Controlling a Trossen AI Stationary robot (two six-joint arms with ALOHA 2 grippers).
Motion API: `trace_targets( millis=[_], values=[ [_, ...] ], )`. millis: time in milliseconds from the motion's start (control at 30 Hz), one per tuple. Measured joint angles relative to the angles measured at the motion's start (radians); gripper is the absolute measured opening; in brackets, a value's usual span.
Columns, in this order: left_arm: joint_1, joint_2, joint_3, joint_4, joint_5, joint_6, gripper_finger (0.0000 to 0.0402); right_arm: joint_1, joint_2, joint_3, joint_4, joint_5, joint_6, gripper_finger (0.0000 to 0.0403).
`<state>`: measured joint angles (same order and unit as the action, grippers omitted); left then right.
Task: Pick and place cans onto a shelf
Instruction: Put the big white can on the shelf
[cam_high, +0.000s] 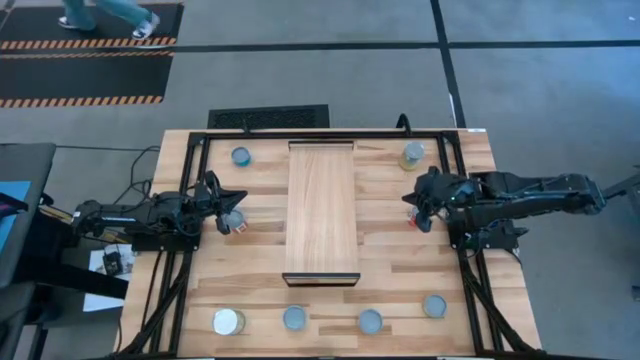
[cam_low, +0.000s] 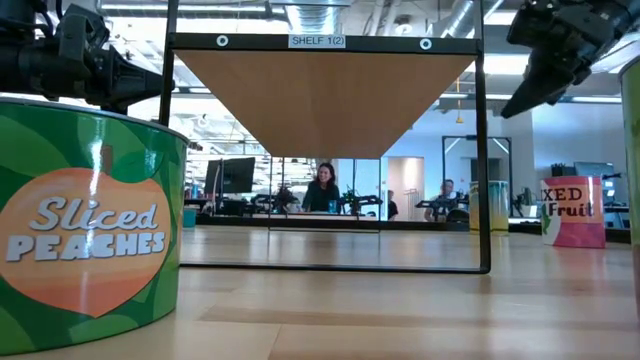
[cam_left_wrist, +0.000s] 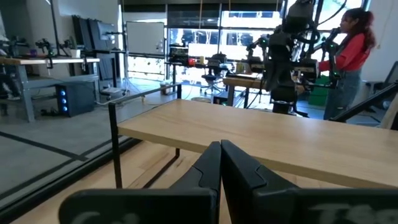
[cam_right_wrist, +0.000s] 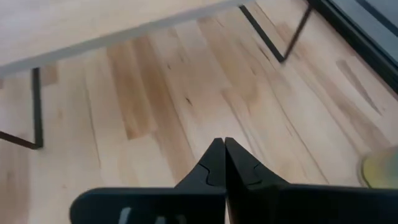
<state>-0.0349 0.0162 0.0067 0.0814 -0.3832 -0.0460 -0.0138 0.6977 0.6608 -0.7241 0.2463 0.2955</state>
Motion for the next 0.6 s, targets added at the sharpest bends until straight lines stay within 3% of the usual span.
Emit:
trace_targets(
  millis=[333, 600],
  values=[
    [0.0, 0.001, 0.0, -0.001, 0.037, 0.007, 0.0, -0.107, 0.115, 0.004, -0.039, -0.072, -0.051, 0.0006],
    [0.0, 0.001, 0.0, -0.003, 0.109, 0.069, 0.0, -0.04, 0.129, 0.031, -0.233, -0.112, 0.091, 0.003]
  ],
)
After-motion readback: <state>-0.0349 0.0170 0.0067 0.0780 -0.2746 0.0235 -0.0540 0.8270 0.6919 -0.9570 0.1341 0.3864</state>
